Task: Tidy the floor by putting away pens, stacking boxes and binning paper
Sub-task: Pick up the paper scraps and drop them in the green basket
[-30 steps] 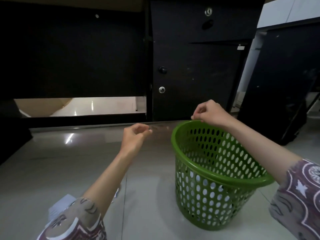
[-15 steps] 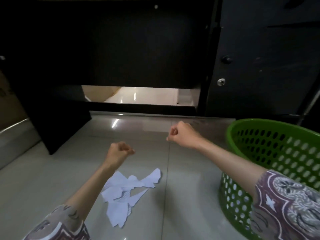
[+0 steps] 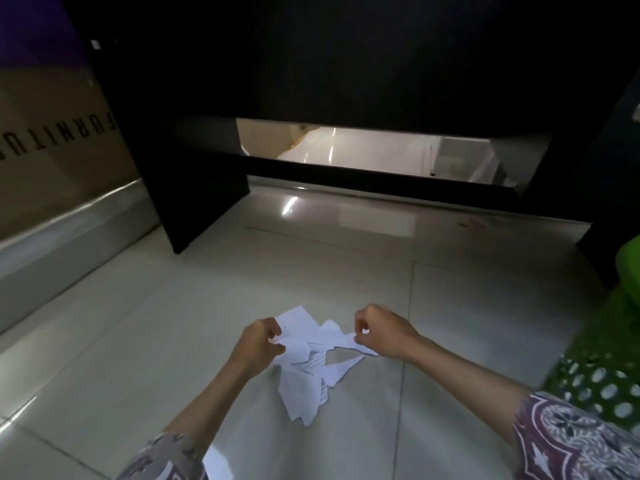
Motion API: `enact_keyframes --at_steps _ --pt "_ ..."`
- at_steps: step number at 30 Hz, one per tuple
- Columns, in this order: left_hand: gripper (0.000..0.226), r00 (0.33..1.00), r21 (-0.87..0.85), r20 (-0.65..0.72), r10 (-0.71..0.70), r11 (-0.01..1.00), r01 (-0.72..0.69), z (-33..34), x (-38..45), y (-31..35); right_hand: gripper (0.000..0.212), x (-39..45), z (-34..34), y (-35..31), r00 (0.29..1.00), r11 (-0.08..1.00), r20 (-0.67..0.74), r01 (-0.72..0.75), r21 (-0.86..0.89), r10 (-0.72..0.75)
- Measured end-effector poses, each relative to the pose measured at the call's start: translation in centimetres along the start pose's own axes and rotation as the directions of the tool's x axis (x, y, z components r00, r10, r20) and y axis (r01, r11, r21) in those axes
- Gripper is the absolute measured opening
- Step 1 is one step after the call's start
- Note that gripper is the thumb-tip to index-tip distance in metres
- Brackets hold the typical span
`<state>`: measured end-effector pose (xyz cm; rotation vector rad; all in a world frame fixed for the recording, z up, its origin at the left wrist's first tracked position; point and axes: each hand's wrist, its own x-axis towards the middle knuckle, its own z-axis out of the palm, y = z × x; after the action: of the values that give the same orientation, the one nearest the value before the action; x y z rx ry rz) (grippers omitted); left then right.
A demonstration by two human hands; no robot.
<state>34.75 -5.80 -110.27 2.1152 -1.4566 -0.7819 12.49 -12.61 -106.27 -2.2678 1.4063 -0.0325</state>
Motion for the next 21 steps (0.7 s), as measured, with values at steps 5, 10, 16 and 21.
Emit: enact_keyframes --at_steps 5,10,16,21 --pt "0.046 0.998 0.169 0.065 0.021 0.985 -0.032 2.9 2.1 -2.0 0.008 1.2 2.2 1.0 0.999 0.999 -0.017 0.051 -0.019 -0.051" --pt "0.046 0.998 0.315 0.054 0.032 0.948 -0.047 5.2 3.6 -3.5 0.008 2.2 3.8 2.0 0.997 0.997 -0.018 0.070 0.017 -0.070" --pt "0.049 1.000 0.197 -0.011 -0.006 0.980 0.008 5.9 4.2 -4.3 0.016 2.9 5.5 2.4 0.995 0.990 0.016 0.099 0.101 -0.101" --pt "0.045 0.999 0.285 0.043 0.008 0.958 -0.020 5.9 4.6 -4.3 0.027 2.8 7.8 1.5 0.980 0.983 0.109 0.155 0.102 -0.166"
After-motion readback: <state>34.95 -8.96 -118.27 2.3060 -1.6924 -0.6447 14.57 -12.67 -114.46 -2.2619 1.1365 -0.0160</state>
